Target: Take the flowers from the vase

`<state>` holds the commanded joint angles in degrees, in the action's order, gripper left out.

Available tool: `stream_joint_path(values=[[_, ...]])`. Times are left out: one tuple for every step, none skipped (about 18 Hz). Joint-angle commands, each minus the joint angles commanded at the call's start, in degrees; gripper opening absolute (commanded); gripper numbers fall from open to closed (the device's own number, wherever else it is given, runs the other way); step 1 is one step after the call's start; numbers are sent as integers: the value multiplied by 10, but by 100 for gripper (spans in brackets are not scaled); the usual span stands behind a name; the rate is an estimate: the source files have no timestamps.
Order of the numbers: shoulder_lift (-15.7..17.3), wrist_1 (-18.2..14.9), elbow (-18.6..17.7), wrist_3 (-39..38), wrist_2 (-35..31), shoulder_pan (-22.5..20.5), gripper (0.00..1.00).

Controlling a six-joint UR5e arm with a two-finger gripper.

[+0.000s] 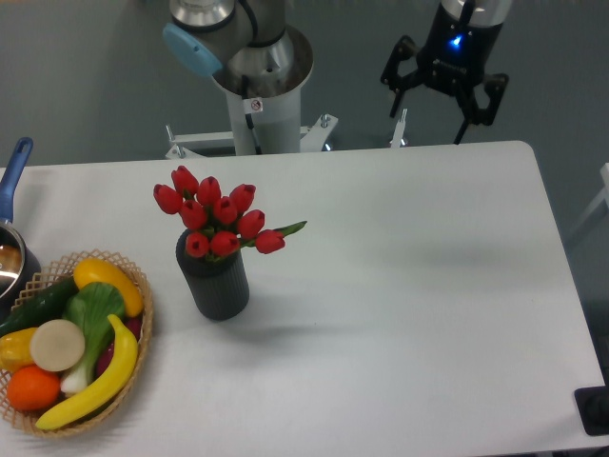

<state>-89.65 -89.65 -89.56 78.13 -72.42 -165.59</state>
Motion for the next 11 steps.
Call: stream_joint_path(values=[[-1,0,0,1,-1,1,100],[0,2,-1,3,-1,2,100],[-1,5,1,0,-1,2,100],[-2,10,2,1,-1,0,100],[-1,10,1,1,-1,-3,100],[-1,10,0,1,-1,-5,100],[-1,10,-1,1,0,-5,100],[-1,11,-1,0,0,-5,100],[-1,11,-1,0,1,-5,100],[0,11,-1,-2,3,-4,100],[0,11,-2,-4,6,-5,100]])
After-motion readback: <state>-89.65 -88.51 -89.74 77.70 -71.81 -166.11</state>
